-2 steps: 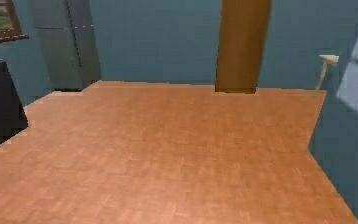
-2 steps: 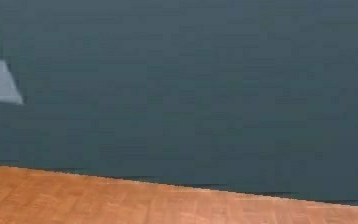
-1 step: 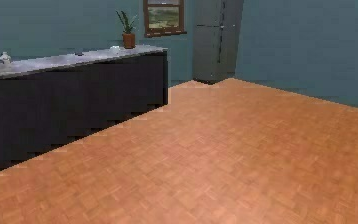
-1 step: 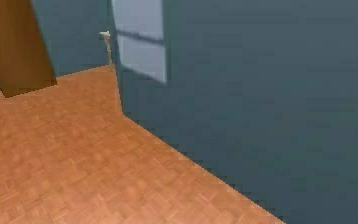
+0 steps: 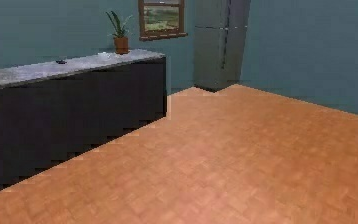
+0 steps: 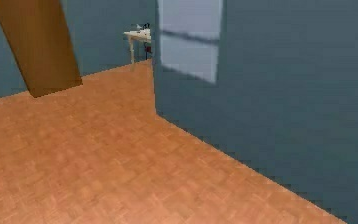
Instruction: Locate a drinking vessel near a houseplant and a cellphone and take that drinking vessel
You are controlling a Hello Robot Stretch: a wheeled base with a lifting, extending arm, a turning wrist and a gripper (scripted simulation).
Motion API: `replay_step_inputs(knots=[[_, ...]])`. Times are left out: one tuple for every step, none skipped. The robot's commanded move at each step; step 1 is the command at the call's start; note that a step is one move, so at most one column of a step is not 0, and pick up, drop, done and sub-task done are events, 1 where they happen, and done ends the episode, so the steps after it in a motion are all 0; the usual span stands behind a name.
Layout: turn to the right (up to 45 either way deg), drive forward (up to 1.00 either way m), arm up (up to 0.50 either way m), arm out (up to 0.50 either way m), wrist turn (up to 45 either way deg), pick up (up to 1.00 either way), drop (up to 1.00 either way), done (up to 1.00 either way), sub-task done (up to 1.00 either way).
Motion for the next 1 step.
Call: replay_step_inputs(knots=[[-33.0,0.00,0.00,0.00,0.0,0.00,0.00,0.00,0.00]])
